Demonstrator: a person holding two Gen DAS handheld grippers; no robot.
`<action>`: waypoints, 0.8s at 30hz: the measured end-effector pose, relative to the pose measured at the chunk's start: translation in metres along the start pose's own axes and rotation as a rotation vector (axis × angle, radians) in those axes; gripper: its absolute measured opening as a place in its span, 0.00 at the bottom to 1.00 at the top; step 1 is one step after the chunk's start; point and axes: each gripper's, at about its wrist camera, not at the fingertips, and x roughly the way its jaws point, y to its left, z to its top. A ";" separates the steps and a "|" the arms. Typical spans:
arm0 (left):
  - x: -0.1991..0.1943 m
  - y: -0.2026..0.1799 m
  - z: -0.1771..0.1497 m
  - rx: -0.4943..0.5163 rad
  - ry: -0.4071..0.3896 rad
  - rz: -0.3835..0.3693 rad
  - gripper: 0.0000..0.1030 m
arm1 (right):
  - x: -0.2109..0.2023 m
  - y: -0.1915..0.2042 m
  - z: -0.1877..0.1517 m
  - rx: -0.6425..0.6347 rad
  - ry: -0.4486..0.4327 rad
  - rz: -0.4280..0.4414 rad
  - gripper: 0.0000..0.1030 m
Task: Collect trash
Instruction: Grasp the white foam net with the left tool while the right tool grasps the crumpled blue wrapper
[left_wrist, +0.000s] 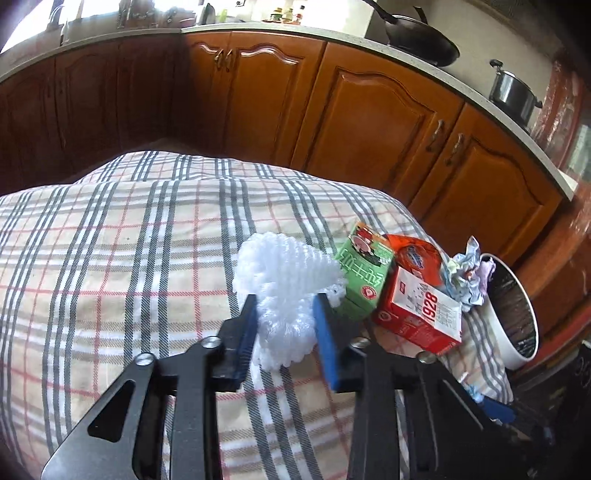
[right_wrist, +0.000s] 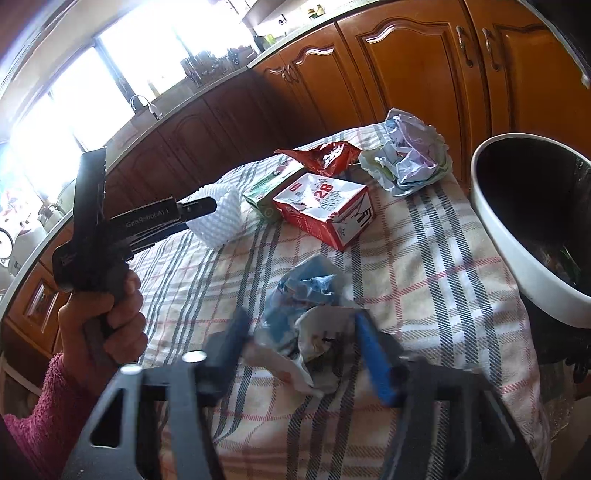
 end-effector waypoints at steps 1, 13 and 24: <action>-0.004 -0.002 -0.003 0.008 -0.003 0.001 0.21 | -0.001 0.000 0.000 -0.002 -0.002 0.002 0.31; -0.071 -0.034 -0.041 0.025 -0.044 -0.097 0.18 | -0.037 -0.003 -0.002 -0.036 -0.059 0.011 0.12; -0.083 -0.082 -0.053 0.064 -0.020 -0.203 0.18 | -0.076 -0.035 -0.003 0.018 -0.132 -0.024 0.12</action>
